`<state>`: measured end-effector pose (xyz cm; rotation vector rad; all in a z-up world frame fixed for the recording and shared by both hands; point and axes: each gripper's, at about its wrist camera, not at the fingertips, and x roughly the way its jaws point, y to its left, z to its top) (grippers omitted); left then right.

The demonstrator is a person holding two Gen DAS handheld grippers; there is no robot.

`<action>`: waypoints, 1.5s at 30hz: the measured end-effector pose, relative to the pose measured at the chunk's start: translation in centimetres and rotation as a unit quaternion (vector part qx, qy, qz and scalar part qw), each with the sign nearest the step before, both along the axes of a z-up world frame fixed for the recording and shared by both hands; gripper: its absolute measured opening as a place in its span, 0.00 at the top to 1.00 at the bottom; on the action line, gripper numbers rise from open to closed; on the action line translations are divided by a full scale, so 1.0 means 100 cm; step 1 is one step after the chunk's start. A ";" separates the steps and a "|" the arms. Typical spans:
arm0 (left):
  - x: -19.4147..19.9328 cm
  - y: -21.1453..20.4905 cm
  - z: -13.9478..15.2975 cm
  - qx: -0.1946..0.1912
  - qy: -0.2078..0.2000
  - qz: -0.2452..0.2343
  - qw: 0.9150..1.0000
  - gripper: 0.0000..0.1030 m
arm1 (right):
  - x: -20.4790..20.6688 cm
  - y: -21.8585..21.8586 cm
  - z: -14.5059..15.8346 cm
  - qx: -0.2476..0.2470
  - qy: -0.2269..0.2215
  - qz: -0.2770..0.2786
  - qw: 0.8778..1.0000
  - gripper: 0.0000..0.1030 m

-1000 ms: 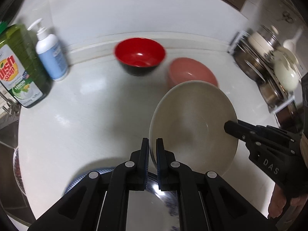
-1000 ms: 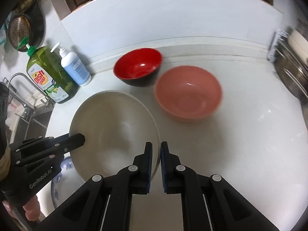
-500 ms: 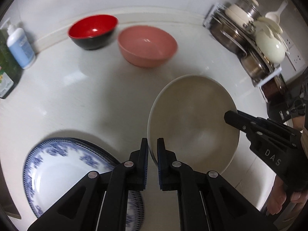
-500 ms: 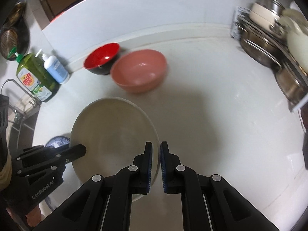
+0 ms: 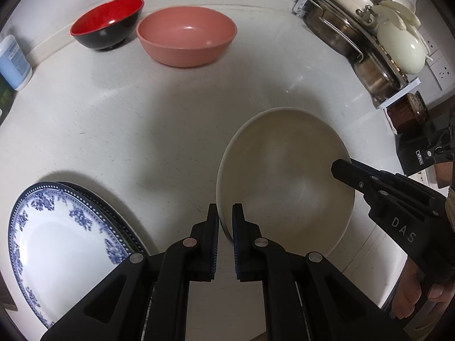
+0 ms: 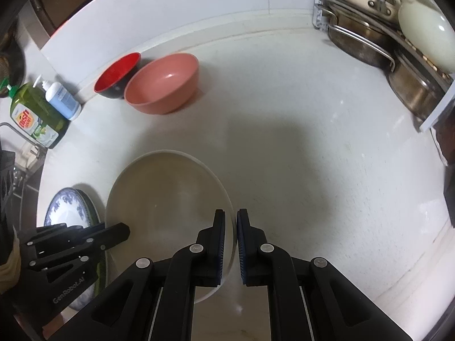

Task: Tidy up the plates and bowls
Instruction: 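Carry the cream-white bowl with both tools toward the plate stack, then lower the cream-white bowl onto the counter and open both tools, then move both tools over to the pink bowl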

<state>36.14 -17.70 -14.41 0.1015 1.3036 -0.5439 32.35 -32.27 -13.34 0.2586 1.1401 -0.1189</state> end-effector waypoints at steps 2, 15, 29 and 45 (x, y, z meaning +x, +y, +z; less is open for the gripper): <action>0.000 -0.004 -0.002 0.001 0.003 0.000 1.000 0.90 | -0.001 -0.003 -0.003 0.001 0.004 0.001 1.000 0.90; 0.002 -0.011 -0.010 0.004 0.015 0.010 1.000 0.90 | 0.001 -0.012 -0.014 0.009 0.020 0.006 1.000 0.89; 0.003 -0.008 -0.009 -0.011 0.020 0.024 0.999 0.65 | 0.000 -0.015 -0.014 0.023 0.027 0.007 0.999 0.88; 0.009 0.018 0.032 -0.011 -0.077 0.036 0.996 0.35 | 0.000 -0.004 0.017 -0.005 -0.010 0.011 1.000 0.61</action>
